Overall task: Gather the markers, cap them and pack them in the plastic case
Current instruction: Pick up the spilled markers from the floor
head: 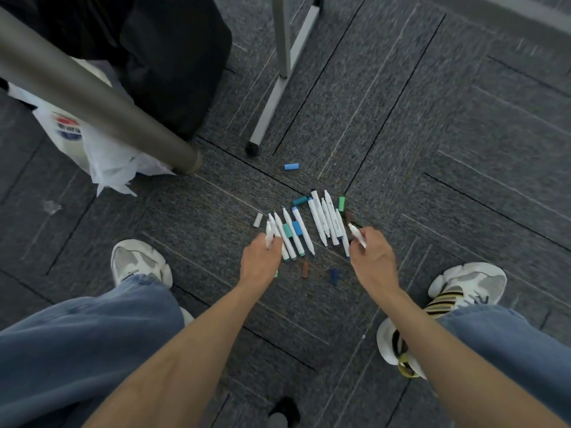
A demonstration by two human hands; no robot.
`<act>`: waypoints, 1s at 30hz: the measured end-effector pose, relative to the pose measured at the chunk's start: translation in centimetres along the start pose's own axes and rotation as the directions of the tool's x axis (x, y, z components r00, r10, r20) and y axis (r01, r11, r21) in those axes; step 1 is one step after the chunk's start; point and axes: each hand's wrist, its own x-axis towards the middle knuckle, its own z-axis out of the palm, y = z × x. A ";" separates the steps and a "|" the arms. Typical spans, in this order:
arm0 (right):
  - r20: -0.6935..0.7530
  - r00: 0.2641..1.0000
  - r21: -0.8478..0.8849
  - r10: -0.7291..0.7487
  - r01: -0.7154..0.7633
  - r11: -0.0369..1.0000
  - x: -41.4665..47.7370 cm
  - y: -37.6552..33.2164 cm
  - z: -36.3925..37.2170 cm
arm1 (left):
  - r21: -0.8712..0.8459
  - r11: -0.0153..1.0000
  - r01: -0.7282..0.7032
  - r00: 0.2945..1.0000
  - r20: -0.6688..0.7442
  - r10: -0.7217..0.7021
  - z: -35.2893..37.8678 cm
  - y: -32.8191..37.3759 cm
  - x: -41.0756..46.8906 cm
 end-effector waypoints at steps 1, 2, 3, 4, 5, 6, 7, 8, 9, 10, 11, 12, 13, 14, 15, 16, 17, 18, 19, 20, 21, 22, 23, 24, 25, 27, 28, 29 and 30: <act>0.006 1.000 -0.024 0.007 -0.006 1.000 0.5 -0.1 0.3 | -0.058 0.996 -0.072 0.997 -0.005 0.072 -0.6 0.3 -0.7; 0.013 1.000 -0.047 0.014 -0.013 0.999 0.9 -0.2 0.6 | -0.111 0.984 -0.139 0.990 -0.010 0.138 -1.2 0.7 -1.6; 0.023 1.000 -0.068 0.019 -0.017 0.998 1.3 -0.3 0.9 | -0.160 0.967 -0.198 0.980 -0.015 0.198 -2.0 1.0 -2.4; 0.038 0.999 -0.085 0.023 -0.019 0.996 1.7 -0.3 1.2 | -0.202 0.947 -0.252 0.967 -0.026 0.252 -2.6 1.3 -3.1; 0.052 0.998 -0.097 0.027 -0.022 0.995 2.1 -0.3 1.6 | -0.229 0.925 -0.304 0.952 -0.039 0.303 -3.3 1.5 -3.7; 0.064 0.997 -0.111 0.037 -0.030 0.993 2.3 -0.4 1.8 | -0.249 0.900 -0.356 0.933 -0.053 0.355 -4.0 1.8 -4.4; 0.073 0.996 -0.127 0.052 -0.042 0.991 2.6 -0.5 2.0 | -0.259 0.876 -0.408 0.912 -0.071 0.404 -4.6 1.9 -5.0; 0.081 0.994 -0.141 0.071 -0.059 0.988 2.8 -0.5 2.1 | -0.255 0.850 -0.461 0.887 -0.091 0.454 -5.1 1.8 -5.4; 0.087 0.992 -0.150 0.086 -0.072 0.986 3.1 -0.6 2.2 | -0.240 0.825 -0.511 0.859 -0.109 0.500 -5.5 1.6 -5.8; 0.097 0.991 -0.161 0.097 -0.080 0.984 3.3 -0.7 2.3 | -0.221 0.808 -0.546 0.838 -0.121 0.533 -5.8 1.3 -6.0; 0.108 0.989 -0.176 0.102 -0.082 0.981 3.5 -0.8 2.4 | -0.208 0.801 -0.562 0.827 -0.125 0.548 -6.1 0.9 -6.0; 0.120 0.988 -0.191 0.102 -0.078 0.978 3.7 -0.9 2.4 | -0.203 0.804 -0.559 0.829 -0.120 0.546 -6.1 0.5 -5.9; 0.127 0.987 -0.198 0.097 -0.070 0.978 3.7 -0.9 2.4 | -0.205 0.815 -0.543 0.840 -0.105 0.533 -6.0 0.1 -5.7; 0.125 0.987 -0.192 0.096 -0.071 0.979 3.6 -1.1 2.3 | -0.213 0.832 -0.512 0.858 -0.080 0.508 -5.9 -0.1 -5.5; 0.114 0.988 -0.165 0.107 -0.088 0.982 3.5 -1.4 2.2 | -0.219 0.856 -0.467 0.882 -0.049 0.469 -5.7 -0.3 -5.2; 0.102 0.987 -0.130 0.125 -0.112 0.985 3.3 -1.8 2.1 | -0.223 0.887 -0.404 0.911 -0.011 0.412 -5.2 -0.6 -4.8; 0.088 0.988 -0.098 0.130 -0.121 0.988 3.0 -2.2 1.8 | -0.225 0.918 -0.327 0.939 0.031 0.342 -4.7 -0.7 -4.4; 0.075 0.991 -0.070 0.107 -0.102 0.992 2.6 -2.7 1.6 | -0.211 0.946 -0.247 0.962 0.064 0.266 -4.1 -0.8 -3.7; 0.063 0.996 -0.028 0.064 -0.063 0.998 2.1 -3.3 1.3 | -0.185 0.965 -0.184 0.975 0.089 0.203 -3.5 -0.9 -3.0; 0.052 0.998 0.035 0.017 -0.019 0.999 1.6 -3.9 0.8 | -0.159 0.977 -0.142 0.982 0.098 0.159 -2.7 -1.0 -2.2; 0.042 0.999 0.103 -0.030 0.025 0.994 1.0 -4.7 0.2 | -0.143 0.984 -0.105 0.989 0.092 0.119 -2.0 -1.0 -1.4; 0.032 0.997 0.162 -0.072 0.066 0.985 0.5 -5.5 -0.5 | -0.128 0.990 -0.061 0.995 0.075 0.071 -1.2 -1.0 -0.6; 0.024 0.994 0.212 -0.111 0.103 0.972 -0.1 -6.2 -1.2 | -0.116 0.993 -0.010 0.998 0.052 0.016 -0.4 -0.9 0.2; 0.012 0.989 0.256 -0.147 0.139 0.957 -0.6 -6.9 -1.7 | -0.100 0.994 0.042 0.999 0.024 -0.040 0.2 -0.9 0.8; -0.004 0.983 0.294 -0.182 0.175 0.940 -1.0 -7.3 -2.3 | -0.071 0.994 0.087 0.996 -0.006 -0.088 0.8 -0.9 1.5; -0.036 0.974 0.355 -0.224 0.222 0.908 -1.6 -7.8 -3.3 | 0.024 0.992 0.127 0.991 -0.041 -0.126 1.7 -0.8 2.3; -0.047 0.972 0.375 -0.229 0.230 0.898 -1.9 -7.7 -3.7 | 0.084 0.988 0.130 0.991 -0.041 -0.127 2.0 -0.7 2.6; -0.058 0.971 0.386 -0.232 0.236 0.892 -2.1 -7.6 -4.1 | 0.135 0.982 0.129 0.992 -0.035 -0.125 2.2 -0.5 2.8; -0.074 0.970 0.389 -0.230 0.241 0.889 -2.3 -7.3 -4.4 | 0.164 0.978 0.126 0.992 -0.025 -0.123 2.5 -0.5 3.2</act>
